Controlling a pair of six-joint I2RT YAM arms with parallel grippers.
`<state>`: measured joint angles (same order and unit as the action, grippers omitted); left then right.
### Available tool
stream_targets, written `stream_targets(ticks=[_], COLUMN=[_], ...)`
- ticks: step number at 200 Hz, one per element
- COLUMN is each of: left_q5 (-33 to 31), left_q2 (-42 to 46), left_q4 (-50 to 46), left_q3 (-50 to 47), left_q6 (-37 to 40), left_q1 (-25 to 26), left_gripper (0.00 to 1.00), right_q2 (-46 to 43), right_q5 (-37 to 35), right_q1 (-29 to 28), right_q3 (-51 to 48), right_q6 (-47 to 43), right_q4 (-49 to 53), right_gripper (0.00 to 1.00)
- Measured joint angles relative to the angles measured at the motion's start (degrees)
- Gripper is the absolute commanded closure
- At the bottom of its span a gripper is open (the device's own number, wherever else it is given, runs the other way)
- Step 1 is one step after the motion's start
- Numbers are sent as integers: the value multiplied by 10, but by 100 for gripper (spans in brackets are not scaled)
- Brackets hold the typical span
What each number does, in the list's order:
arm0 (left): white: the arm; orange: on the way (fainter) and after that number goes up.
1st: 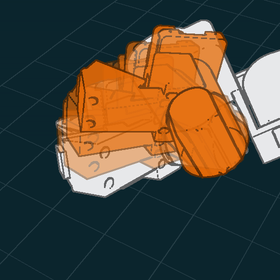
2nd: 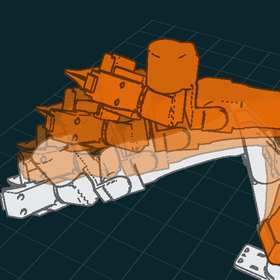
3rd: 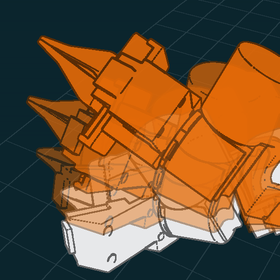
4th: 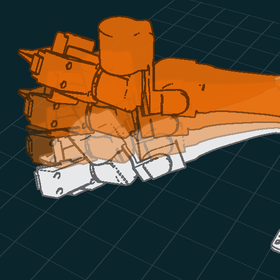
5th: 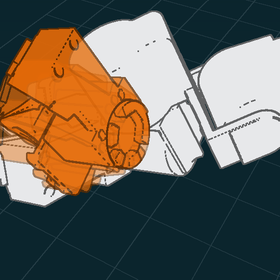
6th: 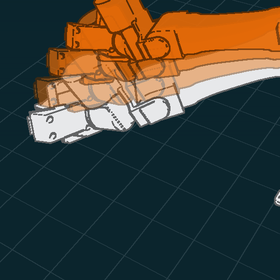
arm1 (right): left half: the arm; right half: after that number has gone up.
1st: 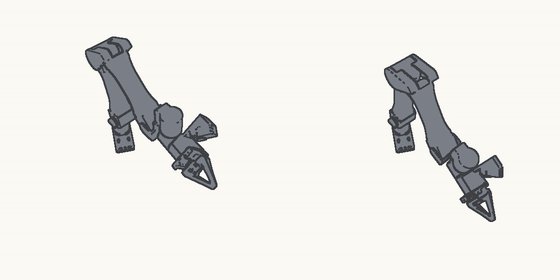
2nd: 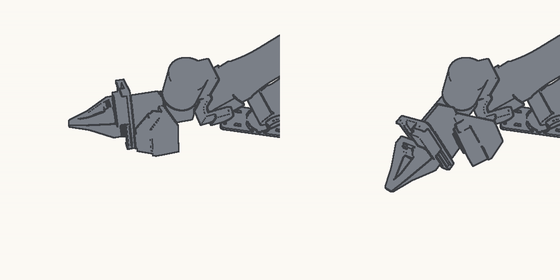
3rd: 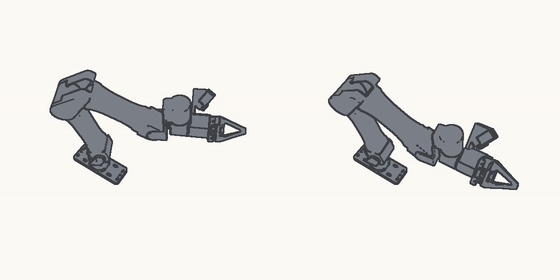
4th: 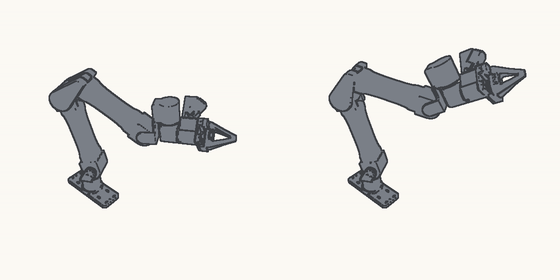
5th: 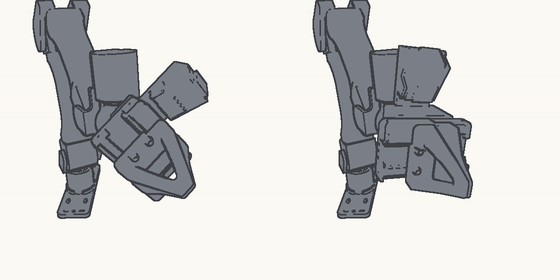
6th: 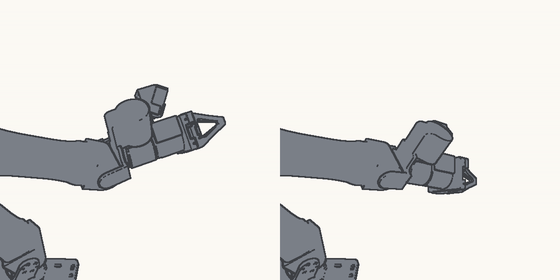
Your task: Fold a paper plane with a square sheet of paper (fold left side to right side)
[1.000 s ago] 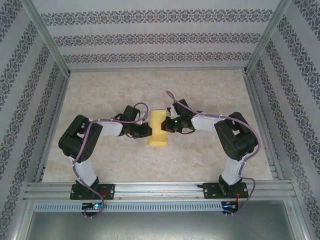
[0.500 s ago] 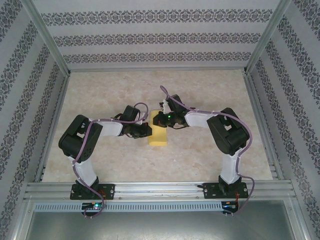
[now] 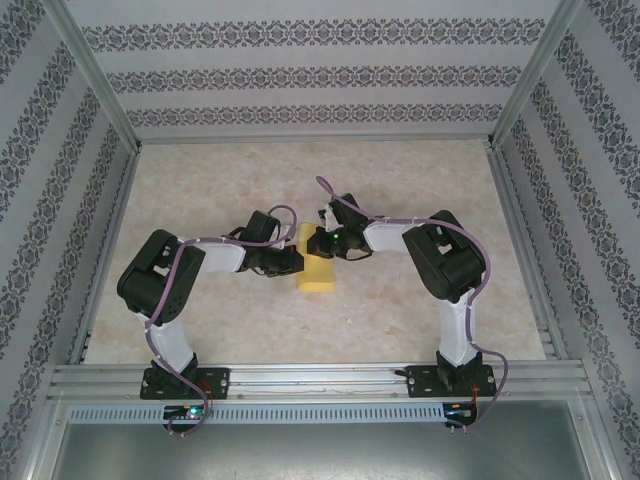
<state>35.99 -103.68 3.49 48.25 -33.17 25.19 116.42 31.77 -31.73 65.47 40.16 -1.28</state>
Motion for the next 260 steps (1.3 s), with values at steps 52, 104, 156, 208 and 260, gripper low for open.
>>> stream_targets(ticks=[52,104,156,208,260], left_q5=[-7,-17,-25,-35,-35], left_q2=[13,53,82,95,135], left_q4=[-2,-6,-23,-28,-87], left_q3=[-13,-56,-80,-92,-101], left_q6=[7,4,-7,-16,-18], left_q1=[9,27,48,59,68], left_gripper=[91,91,91,91,90], right_q2=[0,0,0,0,0], right_q5=[-8,-6,-6,-4,-4], right_q1=[0,0,0,0,0], right_q3=[6,11,12,12,12], right_q6=[-3,-11,-14,-15,-16], right_q4=[17,34,37,37,37], right_gripper=[100,100,100,100,100])
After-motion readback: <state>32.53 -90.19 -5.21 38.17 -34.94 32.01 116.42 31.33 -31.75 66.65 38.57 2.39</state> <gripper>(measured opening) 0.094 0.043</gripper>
